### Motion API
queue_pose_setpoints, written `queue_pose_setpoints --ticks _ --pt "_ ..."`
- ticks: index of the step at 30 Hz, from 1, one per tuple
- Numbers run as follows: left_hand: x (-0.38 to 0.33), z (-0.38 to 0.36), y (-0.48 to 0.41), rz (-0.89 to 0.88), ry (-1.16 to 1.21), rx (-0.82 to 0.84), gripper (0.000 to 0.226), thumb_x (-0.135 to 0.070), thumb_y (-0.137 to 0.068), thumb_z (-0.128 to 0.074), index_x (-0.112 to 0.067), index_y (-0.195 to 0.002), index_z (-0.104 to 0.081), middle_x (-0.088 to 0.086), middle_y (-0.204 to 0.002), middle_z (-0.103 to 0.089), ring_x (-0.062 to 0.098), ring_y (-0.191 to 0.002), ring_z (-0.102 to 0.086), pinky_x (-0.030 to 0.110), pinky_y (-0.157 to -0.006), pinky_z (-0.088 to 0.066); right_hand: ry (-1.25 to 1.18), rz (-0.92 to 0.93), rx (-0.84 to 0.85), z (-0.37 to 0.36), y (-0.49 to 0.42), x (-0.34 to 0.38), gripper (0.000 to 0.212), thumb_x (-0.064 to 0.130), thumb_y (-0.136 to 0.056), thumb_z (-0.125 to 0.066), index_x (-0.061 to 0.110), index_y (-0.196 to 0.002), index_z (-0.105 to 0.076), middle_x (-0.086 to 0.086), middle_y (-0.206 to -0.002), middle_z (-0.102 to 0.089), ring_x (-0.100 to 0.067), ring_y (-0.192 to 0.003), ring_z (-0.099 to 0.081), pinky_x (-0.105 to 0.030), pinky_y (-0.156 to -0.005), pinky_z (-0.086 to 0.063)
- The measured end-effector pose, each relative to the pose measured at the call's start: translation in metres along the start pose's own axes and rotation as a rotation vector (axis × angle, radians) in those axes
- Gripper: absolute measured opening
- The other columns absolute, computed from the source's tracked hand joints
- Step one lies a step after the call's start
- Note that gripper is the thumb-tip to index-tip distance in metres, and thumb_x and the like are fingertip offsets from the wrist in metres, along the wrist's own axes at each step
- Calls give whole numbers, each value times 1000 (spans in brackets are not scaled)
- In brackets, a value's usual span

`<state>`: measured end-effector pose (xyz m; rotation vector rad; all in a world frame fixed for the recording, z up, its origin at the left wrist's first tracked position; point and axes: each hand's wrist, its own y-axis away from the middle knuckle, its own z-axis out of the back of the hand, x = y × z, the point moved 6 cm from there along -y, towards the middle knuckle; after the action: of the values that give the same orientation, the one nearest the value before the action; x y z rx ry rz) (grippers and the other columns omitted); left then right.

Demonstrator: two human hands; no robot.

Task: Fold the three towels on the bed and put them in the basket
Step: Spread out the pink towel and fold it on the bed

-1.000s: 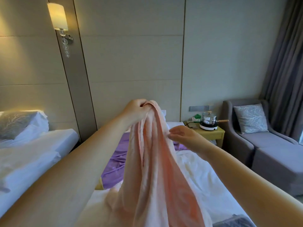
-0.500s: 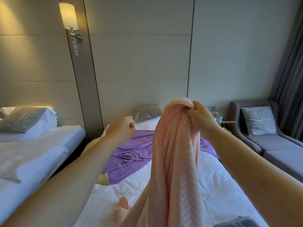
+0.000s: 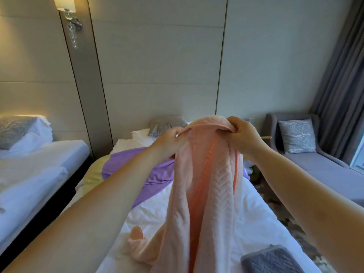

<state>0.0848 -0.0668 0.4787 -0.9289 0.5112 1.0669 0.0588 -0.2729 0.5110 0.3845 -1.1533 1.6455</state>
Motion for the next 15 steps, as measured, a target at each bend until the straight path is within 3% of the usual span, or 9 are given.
queue_pose_setpoints --ticks 2,3,5,7,9,11,15 --pt "-29 -6 -8 -59 45 108 8 -38 -91 -59 -30 -93 -58 -2 -97 -64 8 -77 -61 30 -69 -52 17 -17 26 -4 3 -4 8 17 -80 -68 10 -84 -66 -5 -73 -64 -15 -65 -53 -27 -60 -42" --pt "-41 -11 -10 -97 11 157 3 -31 -91 -61 -33 -91 -59 -4 -93 -64 7 -74 -62 27 -66 -52 17 -17 42 -6 4 -5 12 18 -79 -69 7 -84 -67 -4 -70 -62 -15 -64 -52 -26 -57 -40" --pt "-55 -17 -13 -143 -93 174 19 -16 -91 -59 -24 -74 -57 -8 -68 -57 3 -58 -54 28 -59 -47 16 -6 68 -8 6 -5 19 23 -78 -70 5 -82 -66 -4 -66 -58 -14 -59 -50 -26 -54 -39" --pt "-59 -13 -15 -79 2 125 20 -6 -91 -54 -15 -74 -59 -6 -59 -55 4 -51 -53 27 -56 -49 33 5 87 -4 6 -7 25 29 -79 -71 4 -83 -67 -11 -69 -61 -15 -59 -49 -27 -56 -39" --pt "-62 -7 -17 -23 122 91 18 -5 -92 -52 -14 -85 -65 0 -66 -60 2 -51 -58 21 -52 -52 38 23 120 1 7 -10 24 32 -81 -70 8 -86 -69 -14 -80 -66 -21 -63 -56 -31 -60 -46" --pt "-67 -6 -18 4 181 85 17 -2 -92 -51 -8 -96 -66 6 -76 -64 6 -61 -63 20 -59 -57 83 70 132 1 9 -11 21 30 -85 -66 10 -89 -72 -10 -92 -65 -21 -76 -61 -34 -71 -50" --pt "-70 -2 -21 84 322 -38 18 -1 -93 -50 -5 -101 -65 15 -93 -66 16 -76 -64 24 -68 -58 181 153 -10 -5 17 -13 23 23 -91 -58 21 -114 -60 1 -94 -53 -4 -76 -50 -23 -72 -41"
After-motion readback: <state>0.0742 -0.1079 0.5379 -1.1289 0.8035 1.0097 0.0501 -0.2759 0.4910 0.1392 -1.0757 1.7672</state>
